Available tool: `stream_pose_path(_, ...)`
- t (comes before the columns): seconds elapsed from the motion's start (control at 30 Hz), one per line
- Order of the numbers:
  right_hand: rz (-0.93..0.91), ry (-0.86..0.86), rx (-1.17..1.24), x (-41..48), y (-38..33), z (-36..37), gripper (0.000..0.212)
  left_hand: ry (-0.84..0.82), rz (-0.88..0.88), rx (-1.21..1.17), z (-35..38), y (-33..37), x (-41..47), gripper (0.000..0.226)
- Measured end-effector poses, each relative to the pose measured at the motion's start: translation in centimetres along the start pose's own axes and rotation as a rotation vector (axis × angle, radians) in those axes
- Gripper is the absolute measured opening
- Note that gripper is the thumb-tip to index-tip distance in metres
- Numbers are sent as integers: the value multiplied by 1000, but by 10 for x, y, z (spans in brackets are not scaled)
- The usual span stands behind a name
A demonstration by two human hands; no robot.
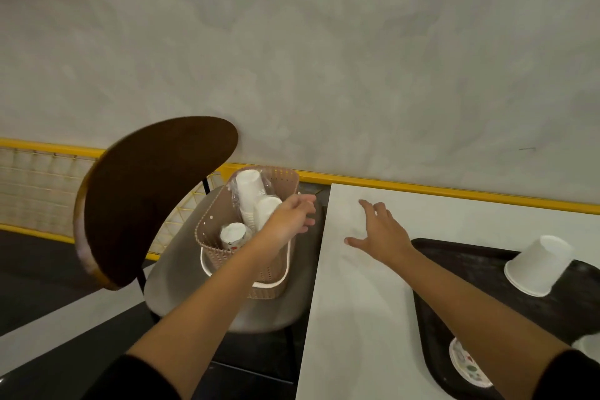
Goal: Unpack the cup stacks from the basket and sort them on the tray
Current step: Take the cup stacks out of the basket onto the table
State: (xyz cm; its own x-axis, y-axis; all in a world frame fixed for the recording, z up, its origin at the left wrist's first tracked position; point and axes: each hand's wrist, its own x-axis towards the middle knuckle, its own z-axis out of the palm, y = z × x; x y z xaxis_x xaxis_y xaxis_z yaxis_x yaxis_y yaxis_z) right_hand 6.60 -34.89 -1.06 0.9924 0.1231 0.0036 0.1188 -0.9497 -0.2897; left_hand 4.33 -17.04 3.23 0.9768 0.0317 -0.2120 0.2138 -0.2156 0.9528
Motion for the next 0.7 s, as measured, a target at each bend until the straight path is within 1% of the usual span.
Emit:
stream_pose_path(0.1, -39, 39, 88, 2, -31, -13, 80, 89, 60, -58, -29, 1, -7, 25)
stream_pose_path(0.2, -87, 41, 188, 6, -63, -18, 68, 194, 112, -6, -62, -3, -12, 21)
stream_pose_path(0.3, -162, 16, 253, 10, -93, -15, 60, 292, 112, 52, -94, -12, -16, 22)
stream_pose_path(0.4, -218, -1, 279, 15, -118, -10, 58, 364, 90, 110, -120, -23, -19, 22)
stream_pose_path(0.5, -267, -31, 252, 22, -140, -1, 57, 413, 67, 147, -139, -35, -19, 26)
stream_pose_path(0.57, -300, -87, 236, 27, -153, 7, 55, 441, 61, 159, -149, -45, -16, 34)
stream_pose_path(0.63, -343, -150, 219, 31, -165, 16, 50, 428, 4, 145, -156, -55, -11, 41)
stream_pose_path(0.7, -372, -210, 192, 35, -177, 28, 46, 377, -84, 147, -159, -66, -6, 42)
